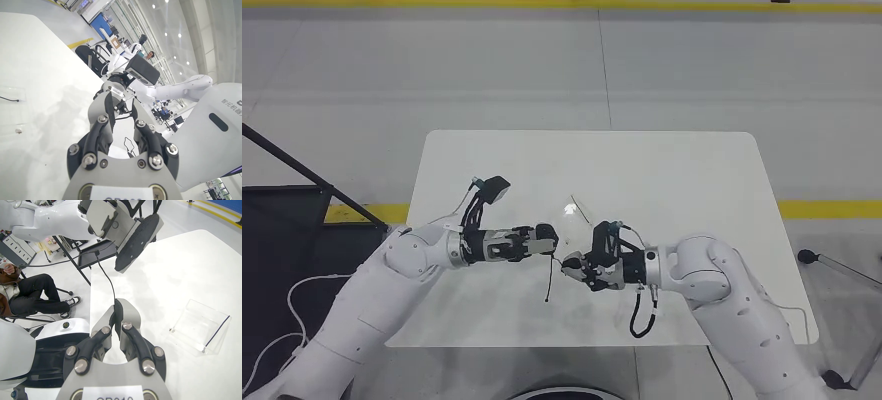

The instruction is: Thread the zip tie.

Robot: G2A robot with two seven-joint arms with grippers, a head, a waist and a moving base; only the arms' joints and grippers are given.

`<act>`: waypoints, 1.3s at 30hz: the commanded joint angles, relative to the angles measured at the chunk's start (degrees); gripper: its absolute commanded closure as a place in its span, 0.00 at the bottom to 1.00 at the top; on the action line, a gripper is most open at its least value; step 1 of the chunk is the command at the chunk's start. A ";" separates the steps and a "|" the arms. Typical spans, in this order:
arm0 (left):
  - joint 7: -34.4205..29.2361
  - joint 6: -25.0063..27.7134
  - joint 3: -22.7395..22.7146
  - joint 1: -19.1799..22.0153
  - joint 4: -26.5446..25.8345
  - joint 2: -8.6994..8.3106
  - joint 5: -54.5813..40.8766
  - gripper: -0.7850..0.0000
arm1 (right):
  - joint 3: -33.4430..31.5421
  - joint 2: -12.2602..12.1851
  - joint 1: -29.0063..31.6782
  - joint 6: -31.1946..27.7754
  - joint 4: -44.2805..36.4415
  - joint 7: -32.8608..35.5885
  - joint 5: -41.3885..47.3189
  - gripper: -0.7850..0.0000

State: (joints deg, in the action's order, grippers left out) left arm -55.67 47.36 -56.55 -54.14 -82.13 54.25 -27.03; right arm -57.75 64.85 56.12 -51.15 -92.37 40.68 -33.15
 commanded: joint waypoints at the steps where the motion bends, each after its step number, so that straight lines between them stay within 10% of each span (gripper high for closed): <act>1: -0.16 0.07 -0.06 0.02 0.10 0.07 -0.08 0.67 | 0.11 -0.07 -0.11 0.07 0.06 -0.10 0.10 1.00; 12: -0.86 0.38 -0.47 -0.12 0.09 0.35 -0.03 1.00 | 0.76 -0.48 -0.54 0.57 0.13 -0.47 0.37 1.00; 39: 1.71 2.96 -6.06 -2.76 1.61 -0.06 0.01 1.00 | -2.42 -2.77 1.93 -6.85 -0.95 -8.66 5.36 1.00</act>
State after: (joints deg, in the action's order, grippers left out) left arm -53.97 50.30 -62.47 -56.80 -80.52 54.21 -26.96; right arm -60.18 62.19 58.02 -58.00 -93.26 32.32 -28.05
